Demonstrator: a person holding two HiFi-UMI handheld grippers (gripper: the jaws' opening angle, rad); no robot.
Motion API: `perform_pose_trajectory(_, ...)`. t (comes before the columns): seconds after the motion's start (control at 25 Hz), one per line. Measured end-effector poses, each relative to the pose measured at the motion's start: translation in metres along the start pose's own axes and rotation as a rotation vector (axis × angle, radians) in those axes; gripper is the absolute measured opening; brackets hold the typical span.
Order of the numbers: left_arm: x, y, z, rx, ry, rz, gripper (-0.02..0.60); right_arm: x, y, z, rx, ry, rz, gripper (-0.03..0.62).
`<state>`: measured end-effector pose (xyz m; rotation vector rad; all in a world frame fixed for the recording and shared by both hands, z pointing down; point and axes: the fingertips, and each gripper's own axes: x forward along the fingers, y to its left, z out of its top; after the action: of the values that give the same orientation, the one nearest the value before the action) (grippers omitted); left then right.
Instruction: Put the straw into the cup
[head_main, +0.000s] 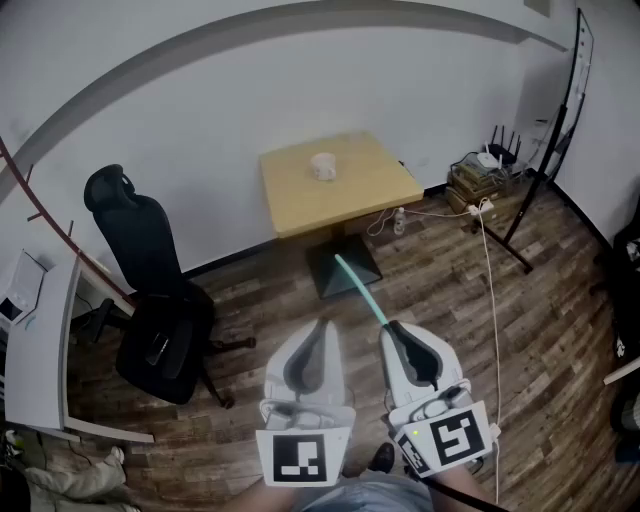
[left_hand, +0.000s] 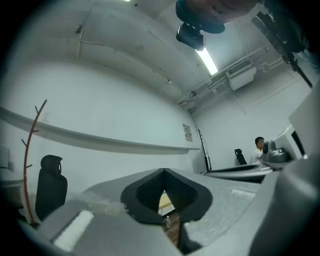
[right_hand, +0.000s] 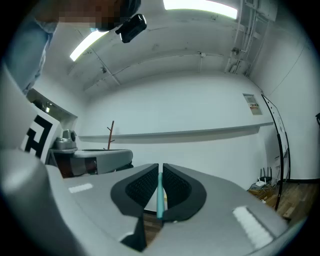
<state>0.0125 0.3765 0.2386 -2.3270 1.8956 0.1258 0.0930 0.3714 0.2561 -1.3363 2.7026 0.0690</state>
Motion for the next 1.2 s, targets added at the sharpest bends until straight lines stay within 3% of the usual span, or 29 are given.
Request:
perform_pose_trajectory(0.68, 0.025, -0.072, -0.005, 0.036, 0.013, 0.026, 0.017, -0.035, -0.072, 0.006, 0.044, -0.022, 0.037, 0.035)
perform_pose_trajectory(1.2, 0.065, -0.058, -0.05, 0.024, 0.114, 0.054, 0.017, -0.003, -0.106, -0.026, 0.09, 0.023, 0.044, 0.035)
